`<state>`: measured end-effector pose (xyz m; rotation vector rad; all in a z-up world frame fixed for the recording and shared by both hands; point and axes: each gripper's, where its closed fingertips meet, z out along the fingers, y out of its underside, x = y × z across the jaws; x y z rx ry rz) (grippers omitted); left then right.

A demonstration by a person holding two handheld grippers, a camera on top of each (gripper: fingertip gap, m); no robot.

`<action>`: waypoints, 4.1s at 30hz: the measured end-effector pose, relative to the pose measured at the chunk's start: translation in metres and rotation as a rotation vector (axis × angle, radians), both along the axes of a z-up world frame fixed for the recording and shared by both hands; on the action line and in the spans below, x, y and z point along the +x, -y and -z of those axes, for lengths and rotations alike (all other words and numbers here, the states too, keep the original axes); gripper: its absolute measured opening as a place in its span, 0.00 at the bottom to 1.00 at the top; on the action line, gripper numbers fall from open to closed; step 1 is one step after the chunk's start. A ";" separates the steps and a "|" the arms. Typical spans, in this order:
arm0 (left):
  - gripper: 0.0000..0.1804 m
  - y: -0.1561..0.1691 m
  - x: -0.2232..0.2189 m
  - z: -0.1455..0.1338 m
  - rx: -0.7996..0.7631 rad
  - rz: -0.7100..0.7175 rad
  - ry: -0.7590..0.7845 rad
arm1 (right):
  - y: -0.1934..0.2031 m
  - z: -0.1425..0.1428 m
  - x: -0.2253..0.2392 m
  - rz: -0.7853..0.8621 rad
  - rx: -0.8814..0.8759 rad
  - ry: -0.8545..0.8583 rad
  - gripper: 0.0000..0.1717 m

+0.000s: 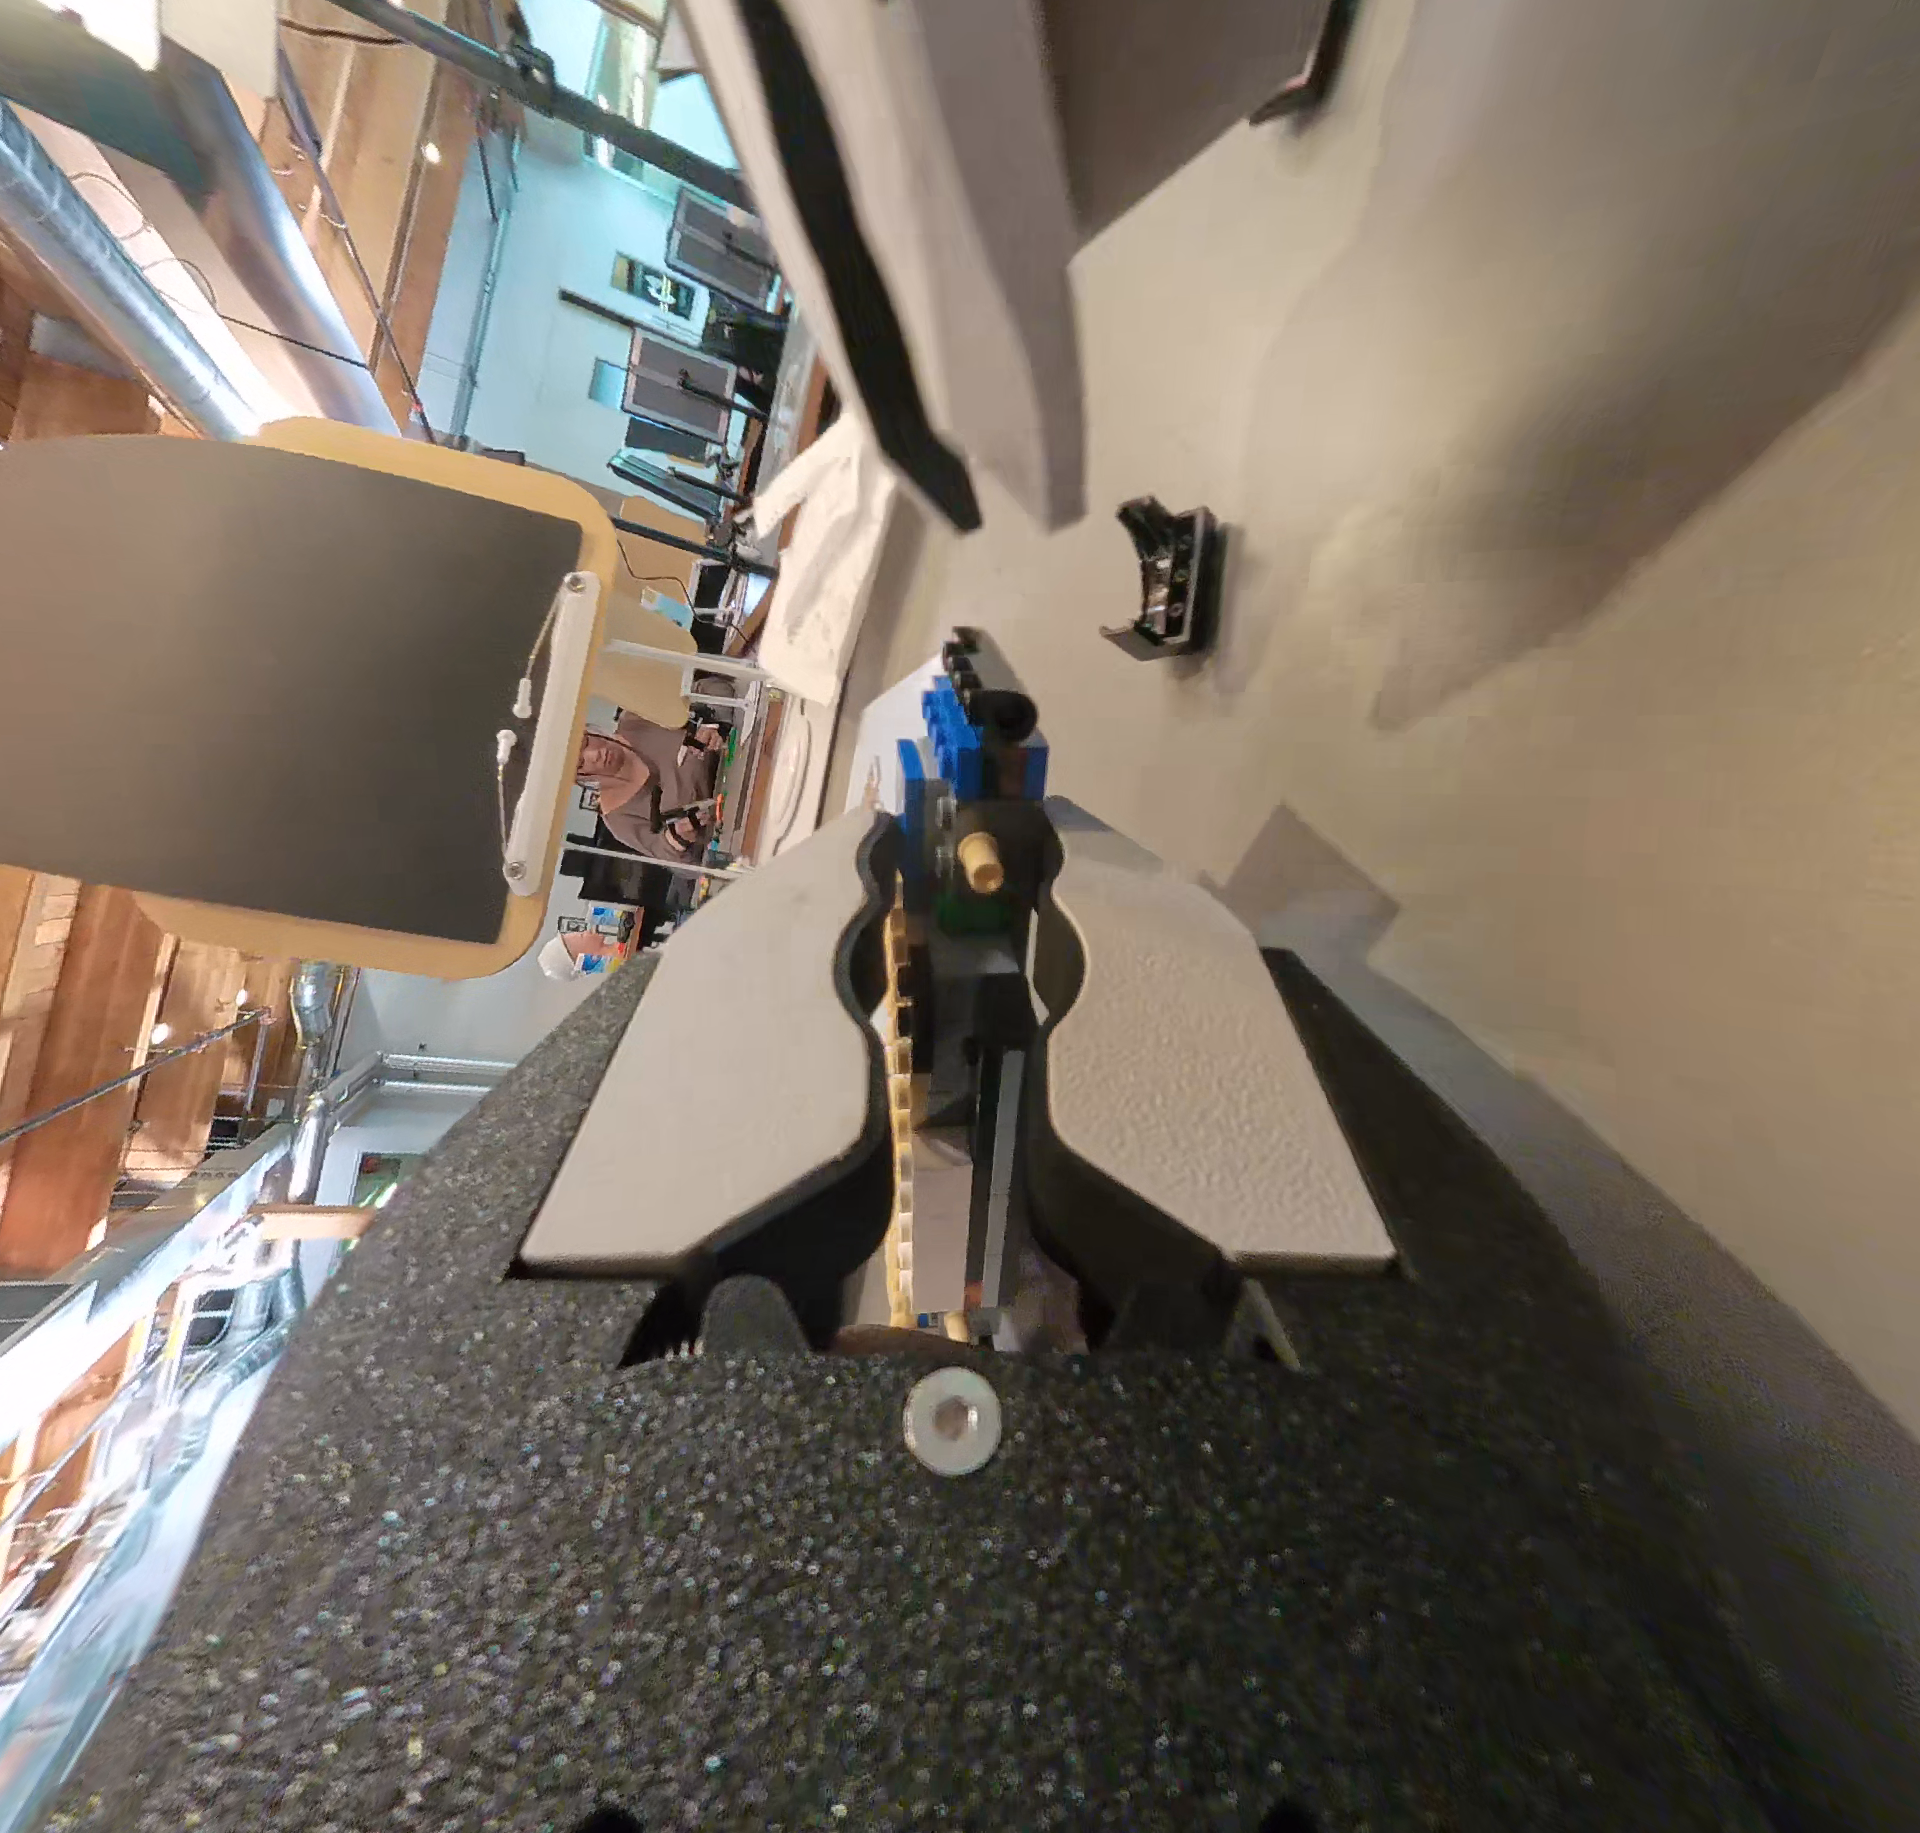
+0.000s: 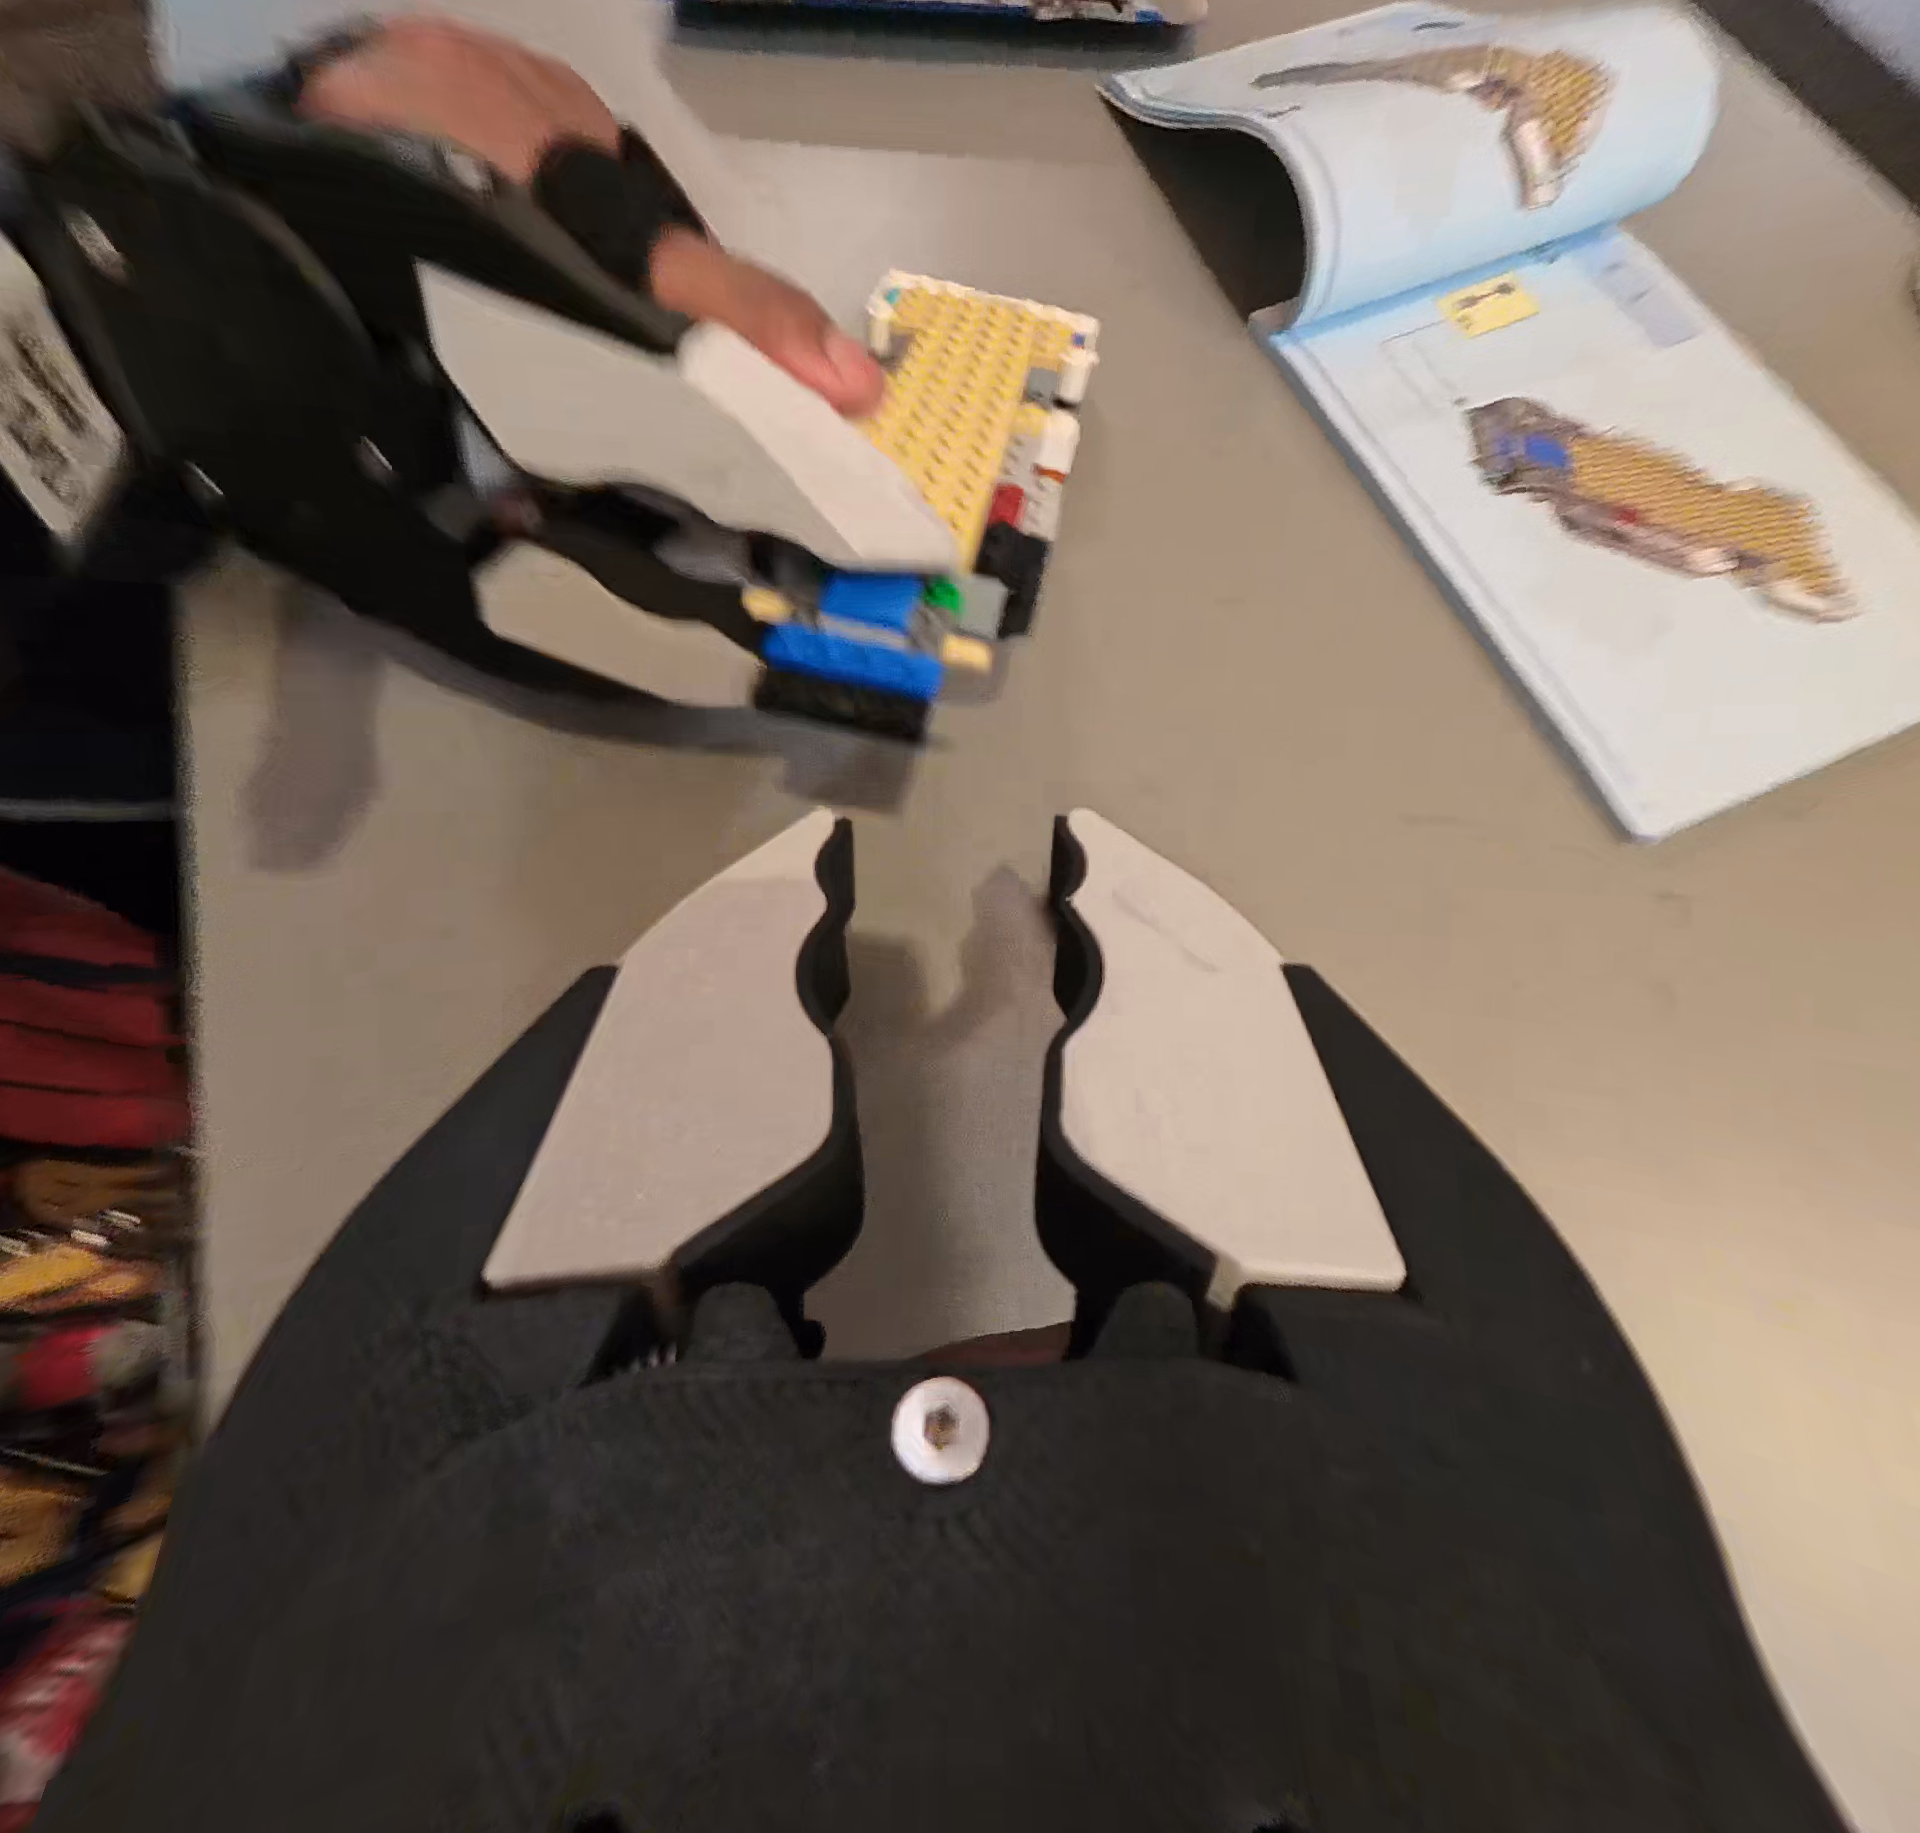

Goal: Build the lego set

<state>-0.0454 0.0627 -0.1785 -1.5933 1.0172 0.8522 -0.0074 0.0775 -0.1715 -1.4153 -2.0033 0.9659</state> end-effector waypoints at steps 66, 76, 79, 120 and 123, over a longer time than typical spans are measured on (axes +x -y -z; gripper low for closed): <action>0.12 -0.015 -0.008 -0.027 0.002 0.290 0.128 | -0.020 0.050 -0.005 -0.321 0.190 0.190 0.04; 0.12 -0.011 -0.001 -0.038 0.019 0.338 0.204 | -0.029 -0.009 -0.032 -0.271 0.197 -0.179 0.02; 0.12 -0.009 0.001 -0.041 0.027 0.356 0.218 | -0.023 -0.048 -0.036 -0.272 0.163 -0.417 0.02; 0.12 0.022 0.028 -0.079 0.013 0.721 0.757 | 0.029 -0.086 -0.023 -0.481 -0.300 -0.875 0.02; 0.12 0.023 0.026 -0.082 0.007 0.736 0.796 | 0.030 -0.089 -0.023 -0.469 -0.271 -0.899 0.02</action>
